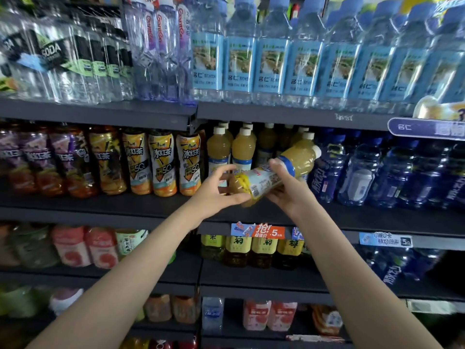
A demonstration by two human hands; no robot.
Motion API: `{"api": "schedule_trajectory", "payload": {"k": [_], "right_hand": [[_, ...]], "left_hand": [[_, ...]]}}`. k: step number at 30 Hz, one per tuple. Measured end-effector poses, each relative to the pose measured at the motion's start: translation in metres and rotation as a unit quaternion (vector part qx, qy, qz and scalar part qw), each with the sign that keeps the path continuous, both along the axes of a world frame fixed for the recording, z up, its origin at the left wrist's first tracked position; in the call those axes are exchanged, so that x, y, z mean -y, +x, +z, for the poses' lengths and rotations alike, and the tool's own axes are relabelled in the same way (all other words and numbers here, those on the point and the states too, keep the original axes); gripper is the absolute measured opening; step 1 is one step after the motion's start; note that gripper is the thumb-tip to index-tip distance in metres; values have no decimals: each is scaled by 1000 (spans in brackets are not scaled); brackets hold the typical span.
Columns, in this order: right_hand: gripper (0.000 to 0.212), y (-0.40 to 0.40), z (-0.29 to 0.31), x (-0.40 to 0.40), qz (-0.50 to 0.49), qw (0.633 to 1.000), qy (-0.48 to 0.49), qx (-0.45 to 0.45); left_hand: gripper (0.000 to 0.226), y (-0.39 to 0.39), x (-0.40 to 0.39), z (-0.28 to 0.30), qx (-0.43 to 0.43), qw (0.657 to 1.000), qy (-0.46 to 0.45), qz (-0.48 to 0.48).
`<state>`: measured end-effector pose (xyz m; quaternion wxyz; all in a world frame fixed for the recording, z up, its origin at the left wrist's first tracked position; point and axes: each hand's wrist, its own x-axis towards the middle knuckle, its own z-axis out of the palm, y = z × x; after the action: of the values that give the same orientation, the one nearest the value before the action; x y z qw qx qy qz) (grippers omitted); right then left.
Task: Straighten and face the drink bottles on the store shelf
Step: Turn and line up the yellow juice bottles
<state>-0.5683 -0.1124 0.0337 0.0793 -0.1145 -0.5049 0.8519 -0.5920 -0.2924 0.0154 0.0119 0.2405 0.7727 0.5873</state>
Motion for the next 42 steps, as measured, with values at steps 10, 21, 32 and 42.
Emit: {"api": "schedule_trajectory", "payload": {"k": [10,21,32,42], "right_hand": [[51,2,-8,20,-26,955,296,-19],[71,-21,-24,131,112,956,265,-50],[63,-9,-49,487,247,825,474,-182],[32,20,-30,787,529,672,454,-249]], "left_hand": [[59,5,19,1,15,992,-109,-58],[82,35,171,-35,337,936,32,-101],[68,103,454,-75,202,950,-75,224],[64,217,755,-87,263,912,-23,313]]}}
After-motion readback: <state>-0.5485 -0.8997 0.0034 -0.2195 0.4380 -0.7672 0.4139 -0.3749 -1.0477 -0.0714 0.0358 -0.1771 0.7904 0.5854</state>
